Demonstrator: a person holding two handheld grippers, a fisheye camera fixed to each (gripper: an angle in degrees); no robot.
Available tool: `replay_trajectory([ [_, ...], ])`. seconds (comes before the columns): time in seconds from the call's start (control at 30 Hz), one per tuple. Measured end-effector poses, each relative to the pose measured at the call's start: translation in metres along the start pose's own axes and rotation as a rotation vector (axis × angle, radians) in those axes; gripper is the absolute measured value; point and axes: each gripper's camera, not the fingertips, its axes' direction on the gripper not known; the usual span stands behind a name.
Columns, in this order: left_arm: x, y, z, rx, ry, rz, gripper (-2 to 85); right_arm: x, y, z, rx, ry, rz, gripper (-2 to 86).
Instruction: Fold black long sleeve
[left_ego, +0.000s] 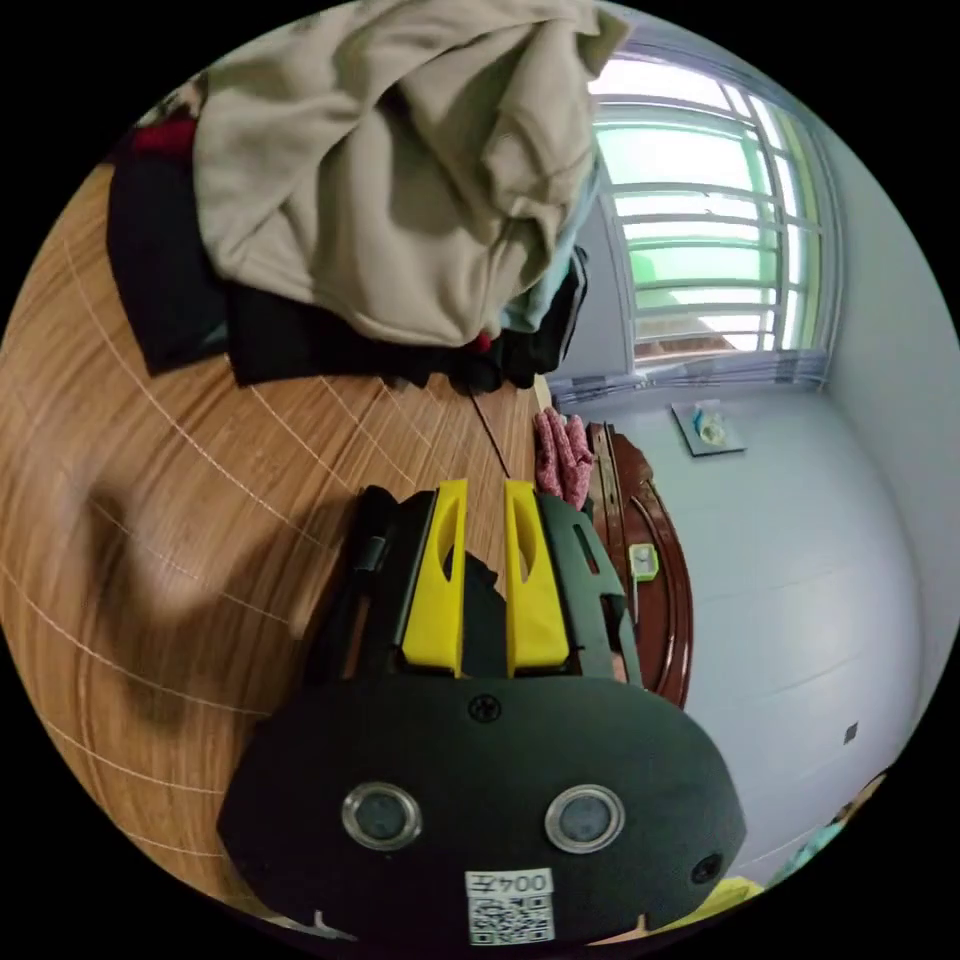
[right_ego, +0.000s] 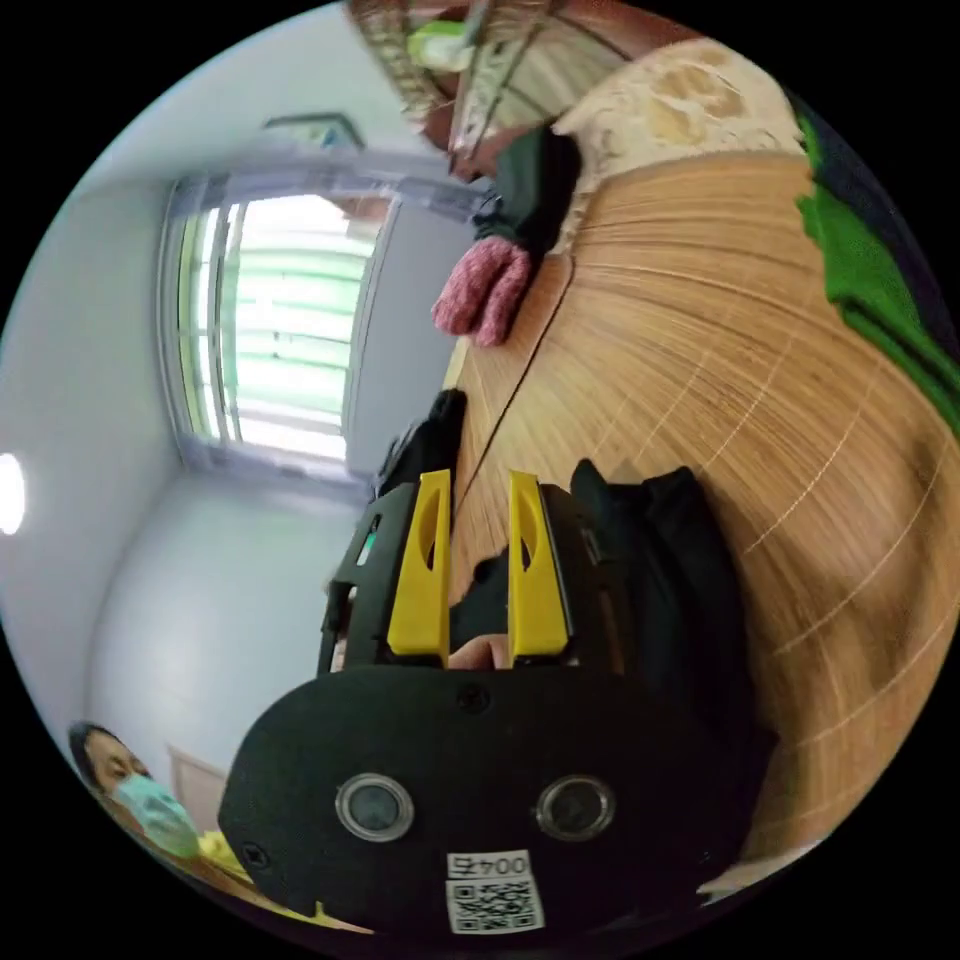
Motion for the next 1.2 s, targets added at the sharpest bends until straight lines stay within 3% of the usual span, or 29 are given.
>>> replay_trajectory([
  [0.23, 0.056, 0.1, -0.067, -0.035, -0.338, 0.538, 3.1, -0.116, 0.128, 0.03, -0.316, 0.456, -0.411, 11.4],
  [0.47, 0.017, 0.244, -0.104, -0.237, -0.577, 0.834, 3.8, -0.14, 0.198, 0.084, -0.413, 0.777, -0.477, 7.2],
  [0.6, 0.01, 0.283, -0.085, -0.318, -0.675, 0.962, 5.4, -0.151, 0.201, 0.143, -0.594, 0.918, -0.476, 7.5],
  [0.67, 0.01, 0.287, -0.076, -0.336, -0.682, 0.981, 6.1, -0.162, 0.194, 0.157, -0.625, 0.925, -0.47, 7.4],
  [0.93, 0.016, 0.293, -0.033, -0.438, -0.678, 1.171, 8.7, -0.208, 0.161, 0.245, -1.076, 1.064, -0.548, 7.0],
  [1.2, 0.009, 0.287, -0.014, -0.487, -0.568, 1.233, 8.7, -0.232, 0.16, 0.27, -1.132, 1.055, -0.623, 6.9],
])
